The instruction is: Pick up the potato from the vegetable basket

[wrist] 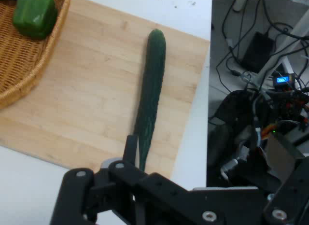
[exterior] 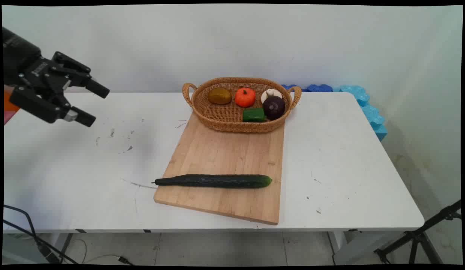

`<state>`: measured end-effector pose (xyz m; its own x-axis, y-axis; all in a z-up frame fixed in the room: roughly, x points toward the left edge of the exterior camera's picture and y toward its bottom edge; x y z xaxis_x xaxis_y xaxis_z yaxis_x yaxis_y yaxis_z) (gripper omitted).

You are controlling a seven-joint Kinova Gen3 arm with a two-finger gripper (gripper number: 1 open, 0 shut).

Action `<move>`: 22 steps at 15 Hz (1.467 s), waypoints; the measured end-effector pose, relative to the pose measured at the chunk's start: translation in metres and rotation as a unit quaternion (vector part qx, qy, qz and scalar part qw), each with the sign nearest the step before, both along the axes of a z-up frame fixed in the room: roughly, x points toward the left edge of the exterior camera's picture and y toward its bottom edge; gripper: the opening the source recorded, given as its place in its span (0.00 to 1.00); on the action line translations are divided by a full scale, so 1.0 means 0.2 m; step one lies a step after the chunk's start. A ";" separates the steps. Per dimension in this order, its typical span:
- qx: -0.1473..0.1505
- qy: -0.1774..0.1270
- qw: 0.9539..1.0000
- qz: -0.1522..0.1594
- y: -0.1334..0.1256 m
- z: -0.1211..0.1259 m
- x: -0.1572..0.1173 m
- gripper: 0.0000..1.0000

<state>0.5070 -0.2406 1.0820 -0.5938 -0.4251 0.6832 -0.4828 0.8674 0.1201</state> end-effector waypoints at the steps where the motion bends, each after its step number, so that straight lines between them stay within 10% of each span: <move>1: -0.003 0.000 1.000 0.006 -0.02 0.00 -0.01 1.00; 10: -0.028 -0.017 0.996 0.077 -0.48 -0.01 -0.27 1.00; 22: -0.052 -0.126 0.984 0.111 -1.28 -0.28 -0.53 1.00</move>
